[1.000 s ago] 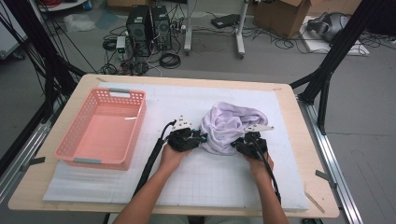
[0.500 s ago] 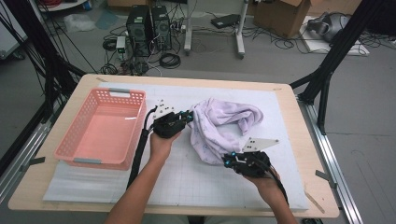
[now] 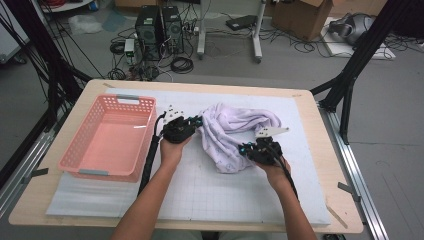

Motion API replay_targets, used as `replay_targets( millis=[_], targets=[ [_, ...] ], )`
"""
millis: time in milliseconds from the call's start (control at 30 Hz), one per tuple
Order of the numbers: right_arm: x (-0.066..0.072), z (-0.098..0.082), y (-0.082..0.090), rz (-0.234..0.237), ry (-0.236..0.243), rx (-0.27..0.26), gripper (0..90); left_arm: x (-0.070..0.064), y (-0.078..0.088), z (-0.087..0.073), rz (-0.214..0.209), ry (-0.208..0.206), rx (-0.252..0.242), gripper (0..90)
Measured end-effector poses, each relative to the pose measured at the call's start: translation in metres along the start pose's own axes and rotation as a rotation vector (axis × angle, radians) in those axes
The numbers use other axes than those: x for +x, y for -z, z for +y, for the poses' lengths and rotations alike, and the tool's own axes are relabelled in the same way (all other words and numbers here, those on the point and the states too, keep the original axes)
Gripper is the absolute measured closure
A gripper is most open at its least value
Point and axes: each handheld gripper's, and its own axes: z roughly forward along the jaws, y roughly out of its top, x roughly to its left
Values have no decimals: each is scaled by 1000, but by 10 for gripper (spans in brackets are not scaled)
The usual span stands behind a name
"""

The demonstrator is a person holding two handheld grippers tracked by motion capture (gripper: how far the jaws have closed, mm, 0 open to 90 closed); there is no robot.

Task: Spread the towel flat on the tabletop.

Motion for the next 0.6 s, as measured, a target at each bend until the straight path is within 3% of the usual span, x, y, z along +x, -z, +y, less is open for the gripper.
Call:
replay_targets(
  millis=[67, 167, 267, 367, 433, 500, 533, 600],
  targets=[
    [-10, 9, 3, -58, -14, -31, 852, 1, -2, -2, 9, -11, 17, 773],
    [-29, 19, 8, -165, -48, -74, 853, 0, -3, -4, -4, 5, 48, 507],
    [-46, 23, 14, -315, -74, -78, 853, -5, 2, -2, -17, -50, 66, 437],
    [-60, 18, 22, -426, -151, -102, 853, -12, 9, 2, -42, -100, 60, 420],
    [-66, 13, 25, -467, -206, -117, 851, -16, 12, 3, -64, -115, 58, 422],
    [-69, 9, 26, -445, -261, -119, 835, -20, 14, 1, -99, -127, 70, 444],
    [-68, 9, 25, -427, -271, -118, 820, -22, 14, -1, -120, -139, 85, 468],
    [-64, 11, 27, -419, -237, -122, 733, -27, 14, -6, -162, -172, 132, 578]
  ],
)
